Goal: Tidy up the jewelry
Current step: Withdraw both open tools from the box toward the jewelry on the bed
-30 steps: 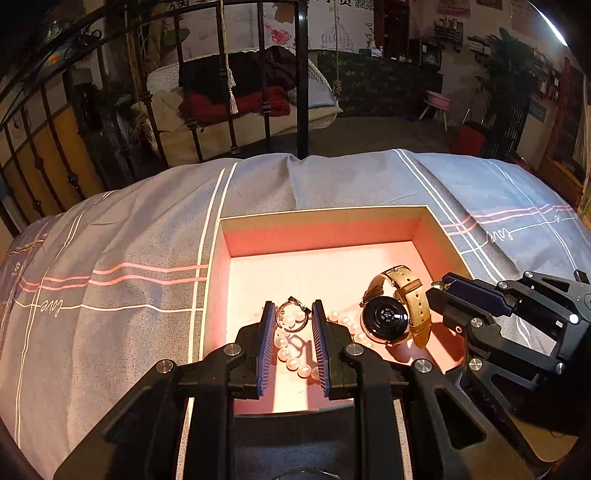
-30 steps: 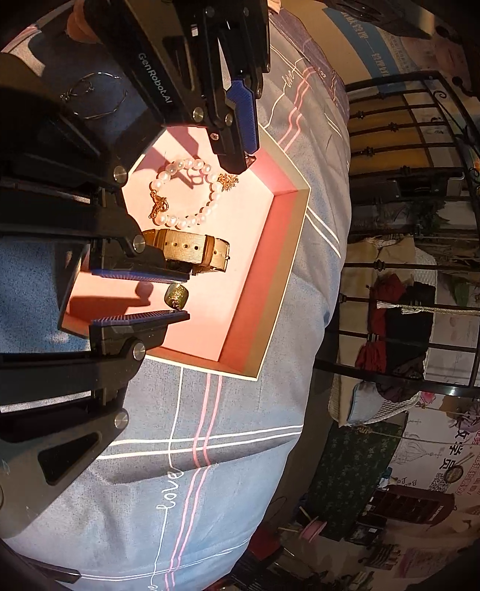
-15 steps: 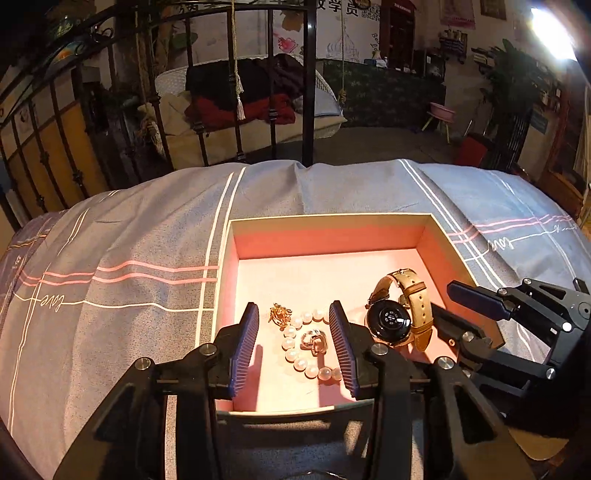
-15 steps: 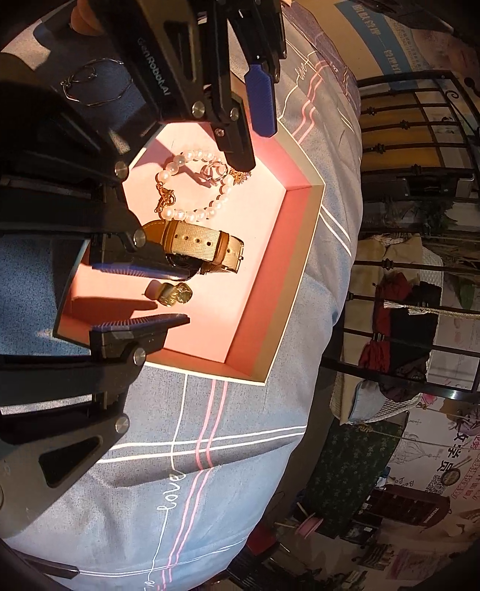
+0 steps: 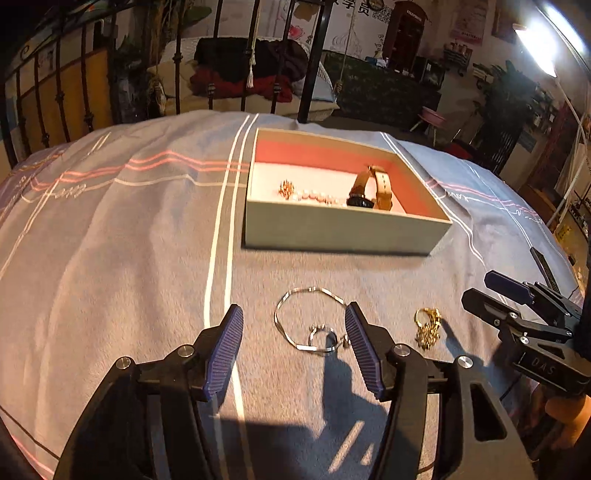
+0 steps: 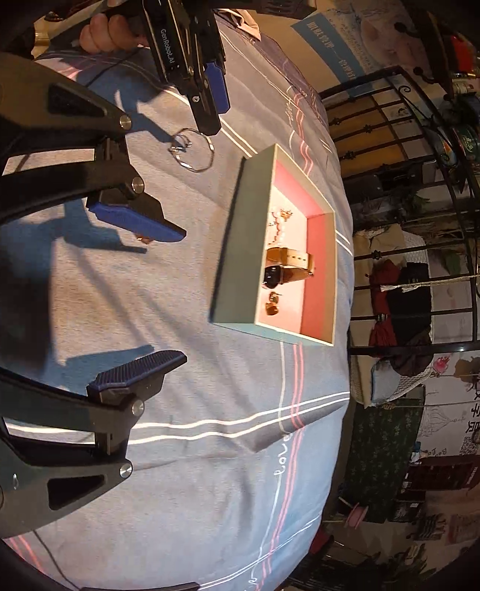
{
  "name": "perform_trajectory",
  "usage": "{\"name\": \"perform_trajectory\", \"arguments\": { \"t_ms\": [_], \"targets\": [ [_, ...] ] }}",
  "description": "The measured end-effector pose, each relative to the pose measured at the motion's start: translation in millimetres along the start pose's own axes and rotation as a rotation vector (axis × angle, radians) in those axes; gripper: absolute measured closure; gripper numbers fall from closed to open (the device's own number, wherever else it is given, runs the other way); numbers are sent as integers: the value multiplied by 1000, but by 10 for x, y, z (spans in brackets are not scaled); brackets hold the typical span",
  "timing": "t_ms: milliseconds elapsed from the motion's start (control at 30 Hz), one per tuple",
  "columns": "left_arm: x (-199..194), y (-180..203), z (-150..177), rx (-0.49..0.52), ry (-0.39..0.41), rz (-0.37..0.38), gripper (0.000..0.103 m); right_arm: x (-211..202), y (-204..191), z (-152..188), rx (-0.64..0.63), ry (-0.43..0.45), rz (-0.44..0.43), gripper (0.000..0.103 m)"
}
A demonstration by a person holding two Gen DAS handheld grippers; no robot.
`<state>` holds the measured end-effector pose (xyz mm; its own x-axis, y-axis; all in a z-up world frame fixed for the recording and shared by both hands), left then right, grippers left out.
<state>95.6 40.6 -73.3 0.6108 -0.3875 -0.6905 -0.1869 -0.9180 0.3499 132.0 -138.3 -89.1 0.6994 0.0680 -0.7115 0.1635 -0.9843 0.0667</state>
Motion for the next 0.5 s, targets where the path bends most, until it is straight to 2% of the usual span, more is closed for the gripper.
{"name": "perform_trajectory", "arguments": {
  "t_ms": [167, 300, 400, 467, 500],
  "targets": [
    [103, 96, 97, 50, -27, -21, 35, -3, -30, 173, -1, -21, -20, 40],
    [178, 103, 41, 58, -32, -40, 35, 10, -41, 196, -8, -19, -20, 39],
    [275, 118, -9, 68, -51, -81, 39, 14, -43, 208, -18, -22, -24, 35],
    [305, 141, -22, 85, -52, -91, 49, 21, -59, 202, -27, -25, -22, 34],
    [296, 136, -19, 83, -47, -92, 49, 22, -69, 194, -30, -25, -18, 34]
  ]
}}
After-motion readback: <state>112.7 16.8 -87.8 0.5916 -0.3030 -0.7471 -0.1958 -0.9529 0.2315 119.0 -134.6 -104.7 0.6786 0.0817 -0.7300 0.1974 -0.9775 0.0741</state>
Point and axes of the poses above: each gripper's, at about its wrist camera, not at the fingertips, and x roughly the way its jaws point, y to its right, z to its underside, the point moved 2 cm from there along x, roughly the way its jaws point, and after that the axes turned 15 degrees about z, right-handed, at the moved point
